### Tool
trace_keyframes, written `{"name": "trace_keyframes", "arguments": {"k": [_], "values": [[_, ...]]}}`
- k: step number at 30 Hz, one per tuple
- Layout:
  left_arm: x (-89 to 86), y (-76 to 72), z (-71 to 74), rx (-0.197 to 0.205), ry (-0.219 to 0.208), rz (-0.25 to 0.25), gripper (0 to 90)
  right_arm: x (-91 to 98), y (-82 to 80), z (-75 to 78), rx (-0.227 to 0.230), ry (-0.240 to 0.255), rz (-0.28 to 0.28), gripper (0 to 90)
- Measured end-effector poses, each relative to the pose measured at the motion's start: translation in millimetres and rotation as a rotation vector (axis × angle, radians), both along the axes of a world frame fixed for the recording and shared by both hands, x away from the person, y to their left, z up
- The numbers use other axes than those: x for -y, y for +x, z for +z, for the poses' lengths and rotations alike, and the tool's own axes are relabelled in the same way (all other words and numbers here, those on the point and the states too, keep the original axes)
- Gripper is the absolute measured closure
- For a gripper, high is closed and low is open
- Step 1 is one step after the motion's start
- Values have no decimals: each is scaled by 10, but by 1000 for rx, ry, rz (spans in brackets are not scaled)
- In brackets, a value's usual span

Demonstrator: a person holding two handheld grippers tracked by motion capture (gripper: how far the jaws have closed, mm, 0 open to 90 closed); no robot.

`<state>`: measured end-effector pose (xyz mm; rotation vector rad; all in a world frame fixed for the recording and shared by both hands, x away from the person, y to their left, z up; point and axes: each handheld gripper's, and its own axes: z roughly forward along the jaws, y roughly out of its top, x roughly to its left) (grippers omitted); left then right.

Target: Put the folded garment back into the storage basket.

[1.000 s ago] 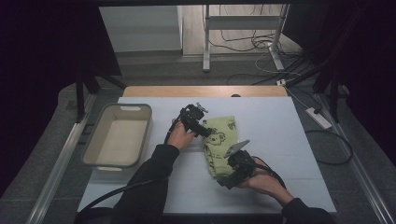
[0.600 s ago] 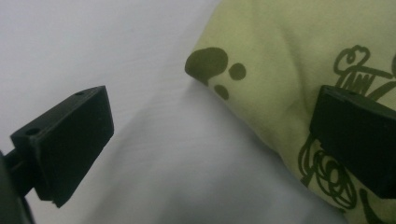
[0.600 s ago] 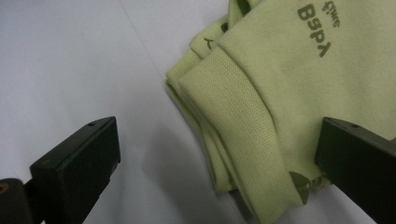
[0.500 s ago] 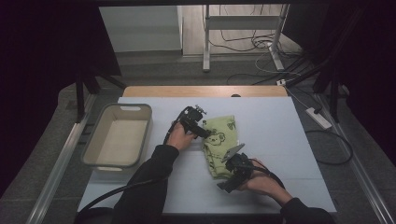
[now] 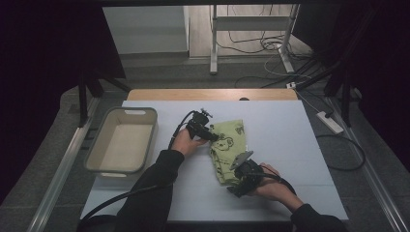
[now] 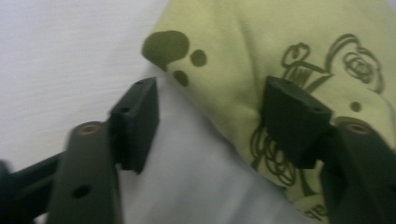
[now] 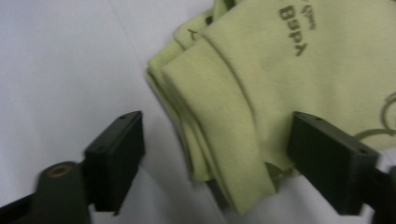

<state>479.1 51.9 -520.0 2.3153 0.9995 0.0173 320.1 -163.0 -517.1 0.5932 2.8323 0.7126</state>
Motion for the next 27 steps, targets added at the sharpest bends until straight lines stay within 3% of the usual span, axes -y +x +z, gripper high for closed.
{"name": "trace_keyframes", "arguments": {"k": [8,14,27], "values": [[29,-28,24,-26,-26,-34,629,57,80,59,20,2,-40,545],[84,-63,61,-4,12,-44,763,41,123,85,45,-32,-36,719],[109,-130,84,60,31,-41,781,30,153,128,15,-36,-15,747]]}}
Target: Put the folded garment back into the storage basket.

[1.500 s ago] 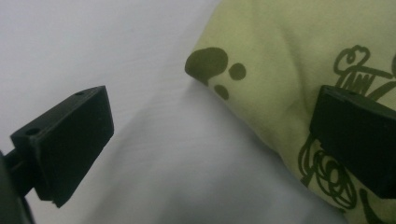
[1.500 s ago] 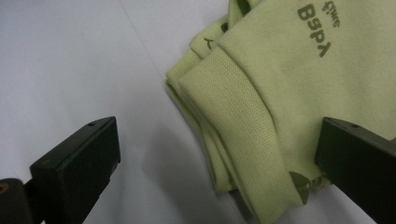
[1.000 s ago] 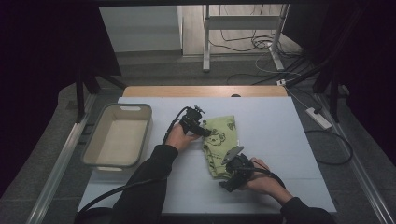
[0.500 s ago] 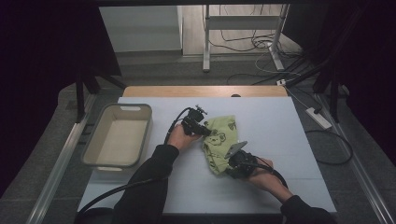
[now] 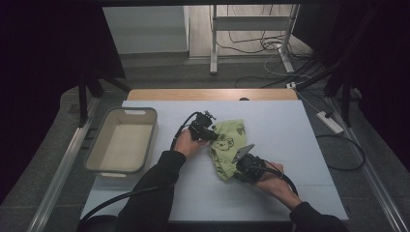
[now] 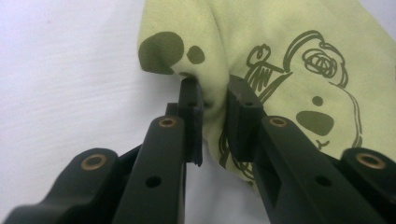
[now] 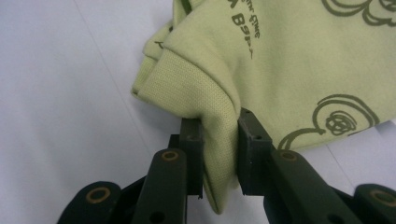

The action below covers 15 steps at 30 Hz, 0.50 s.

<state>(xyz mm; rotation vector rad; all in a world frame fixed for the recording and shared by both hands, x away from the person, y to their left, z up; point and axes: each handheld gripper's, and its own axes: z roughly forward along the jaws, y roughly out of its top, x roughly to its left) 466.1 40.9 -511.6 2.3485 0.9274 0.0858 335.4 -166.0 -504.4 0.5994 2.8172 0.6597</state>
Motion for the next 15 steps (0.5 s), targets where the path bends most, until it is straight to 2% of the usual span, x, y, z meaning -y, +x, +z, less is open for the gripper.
{"name": "trace_keyframes", "arguments": {"k": [5,7,11,15], "values": [[5,-29,64,41,7,-6,783,-7,-9,54,-1,24,-4,756],[-2,-40,98,54,12,-10,784,-11,-18,80,12,34,-2,758],[-44,-65,165,66,18,-15,784,-33,-51,150,29,51,6,760],[-91,-107,233,77,4,-8,784,-60,-88,218,42,77,17,760]]}}
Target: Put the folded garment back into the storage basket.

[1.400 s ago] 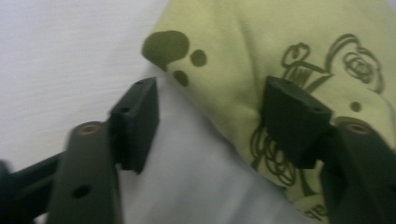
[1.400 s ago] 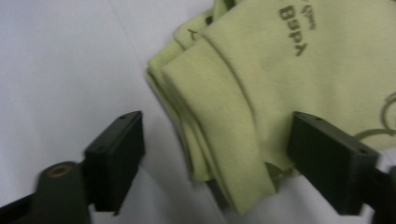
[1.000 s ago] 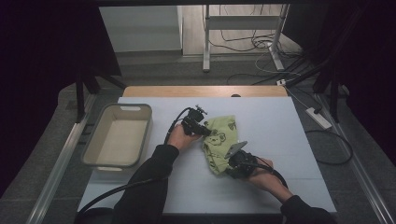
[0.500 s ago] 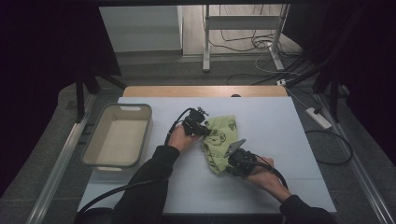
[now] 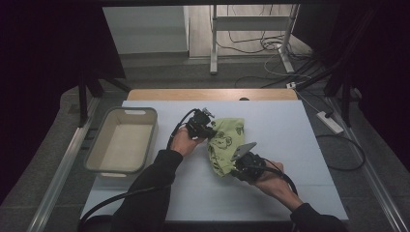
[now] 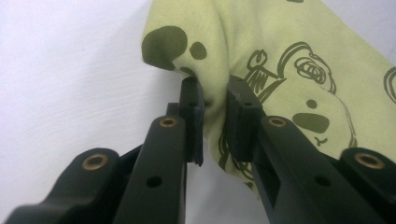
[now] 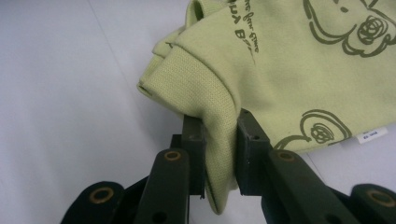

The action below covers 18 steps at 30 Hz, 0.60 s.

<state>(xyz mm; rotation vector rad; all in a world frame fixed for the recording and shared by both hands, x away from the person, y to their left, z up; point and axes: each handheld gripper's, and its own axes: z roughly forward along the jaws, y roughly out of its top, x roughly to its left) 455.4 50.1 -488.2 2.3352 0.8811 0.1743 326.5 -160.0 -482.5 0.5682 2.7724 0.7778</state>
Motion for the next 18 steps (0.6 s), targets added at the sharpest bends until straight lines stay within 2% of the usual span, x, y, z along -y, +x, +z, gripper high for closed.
{"name": "trace_keyframes", "arguments": {"k": [7,18], "values": [[-76,-65,121,25,5,-14,784,-48,-49,88,1,46,24,762],[-154,-142,253,44,0,-33,784,-87,-75,178,-33,109,61,761]]}}
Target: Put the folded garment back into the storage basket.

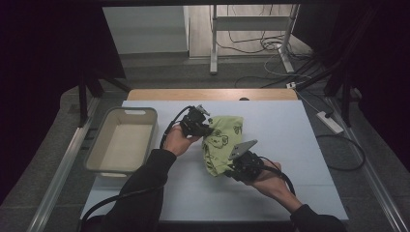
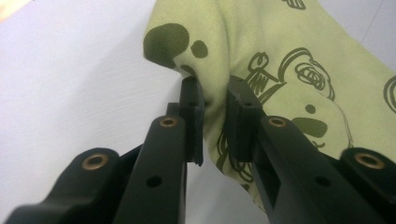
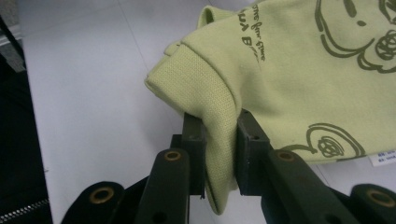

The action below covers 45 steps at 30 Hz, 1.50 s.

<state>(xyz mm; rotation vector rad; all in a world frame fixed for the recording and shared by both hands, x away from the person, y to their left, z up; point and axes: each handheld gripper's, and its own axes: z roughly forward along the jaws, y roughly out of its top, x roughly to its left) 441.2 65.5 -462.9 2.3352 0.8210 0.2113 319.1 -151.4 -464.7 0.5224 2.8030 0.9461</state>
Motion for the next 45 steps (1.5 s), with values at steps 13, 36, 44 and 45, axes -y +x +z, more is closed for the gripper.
{"name": "trace_keyframes", "arguments": {"k": [13,36,44,45], "values": [[-121,-124,223,43,2,-2,784,-102,-44,137,-29,56,18,762],[-522,-287,529,101,-1,50,784,-372,6,349,-86,186,59,764],[-672,-318,607,112,13,72,784,-505,35,386,-106,218,69,766],[-691,-320,614,113,12,74,784,-522,38,390,-106,220,71,766]]}}
